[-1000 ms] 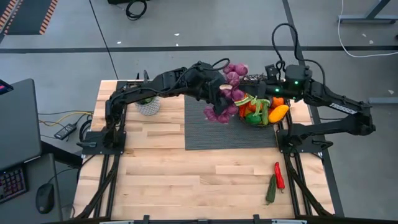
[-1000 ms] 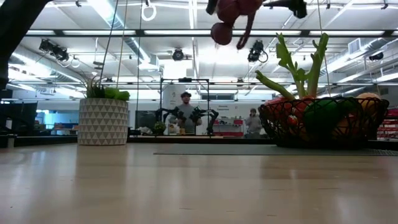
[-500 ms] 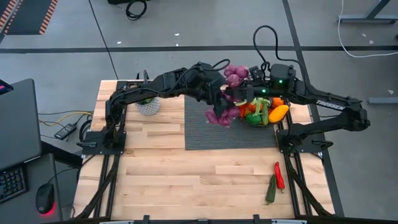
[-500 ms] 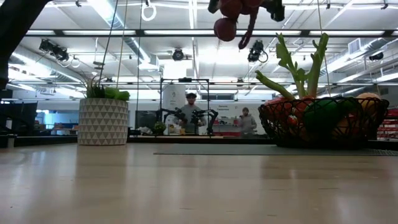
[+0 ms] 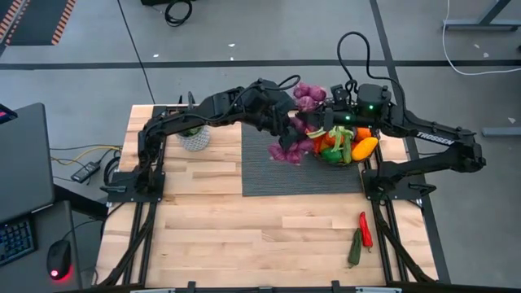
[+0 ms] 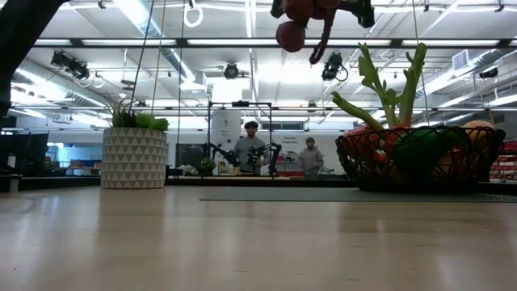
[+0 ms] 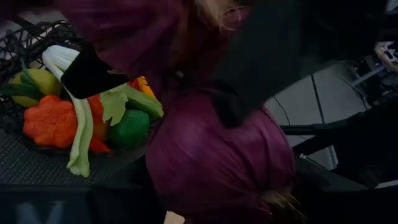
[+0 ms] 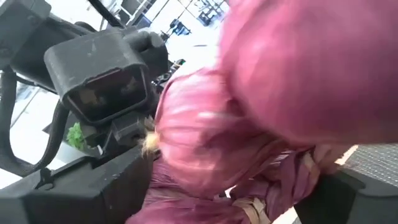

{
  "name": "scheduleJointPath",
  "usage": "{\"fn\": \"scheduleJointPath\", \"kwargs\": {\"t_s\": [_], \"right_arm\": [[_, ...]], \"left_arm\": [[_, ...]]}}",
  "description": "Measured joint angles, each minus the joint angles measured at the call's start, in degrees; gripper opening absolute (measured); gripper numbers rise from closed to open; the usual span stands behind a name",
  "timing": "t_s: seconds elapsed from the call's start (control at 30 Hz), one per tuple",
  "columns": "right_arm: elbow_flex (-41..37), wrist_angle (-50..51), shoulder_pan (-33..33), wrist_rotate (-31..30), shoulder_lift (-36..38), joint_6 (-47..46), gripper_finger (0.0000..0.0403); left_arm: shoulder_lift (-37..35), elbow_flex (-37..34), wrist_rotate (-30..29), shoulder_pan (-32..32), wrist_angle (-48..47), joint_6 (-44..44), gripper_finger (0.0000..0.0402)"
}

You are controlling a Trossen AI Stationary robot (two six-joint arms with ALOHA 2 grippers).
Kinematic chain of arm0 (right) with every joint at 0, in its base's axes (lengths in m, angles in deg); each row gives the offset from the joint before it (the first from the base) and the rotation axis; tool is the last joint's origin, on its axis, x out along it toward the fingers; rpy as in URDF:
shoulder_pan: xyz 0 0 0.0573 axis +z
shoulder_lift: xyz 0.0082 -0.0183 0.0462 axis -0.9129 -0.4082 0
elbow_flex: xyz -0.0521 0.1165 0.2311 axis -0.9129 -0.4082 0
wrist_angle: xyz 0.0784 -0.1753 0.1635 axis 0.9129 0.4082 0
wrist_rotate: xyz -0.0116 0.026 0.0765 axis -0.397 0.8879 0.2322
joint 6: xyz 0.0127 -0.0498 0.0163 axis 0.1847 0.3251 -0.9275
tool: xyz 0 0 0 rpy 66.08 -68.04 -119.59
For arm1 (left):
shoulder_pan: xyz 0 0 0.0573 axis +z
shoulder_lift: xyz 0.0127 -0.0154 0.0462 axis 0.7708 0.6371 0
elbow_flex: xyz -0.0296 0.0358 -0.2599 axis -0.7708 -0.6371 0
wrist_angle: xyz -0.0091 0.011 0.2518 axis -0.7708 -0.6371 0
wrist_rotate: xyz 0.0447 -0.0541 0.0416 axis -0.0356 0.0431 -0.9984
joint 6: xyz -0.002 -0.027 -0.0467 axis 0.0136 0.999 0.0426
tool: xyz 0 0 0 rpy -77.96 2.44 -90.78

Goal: Build produce basket
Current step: Put the purple garlic into the black basket

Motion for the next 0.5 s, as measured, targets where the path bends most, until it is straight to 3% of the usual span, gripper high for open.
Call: {"fn": "scheduleJointPath", "kwargs": {"t_s": [0.37, 0.5], "right_arm": [[0.0, 0.6, -0.1, -1.3, 0.2, 0.2, 0.0164], [0.0, 1.6, -1.1, -1.4, 0.8, 1.3, 0.0145]], "left_arm": [[-1.4, 0.0, 0.3, 1.8, -0.3, -1.0, 0.0286], [-4.3, 0.1, 0.2, 4.4, -1.6, -2.0, 0.0290]]}}
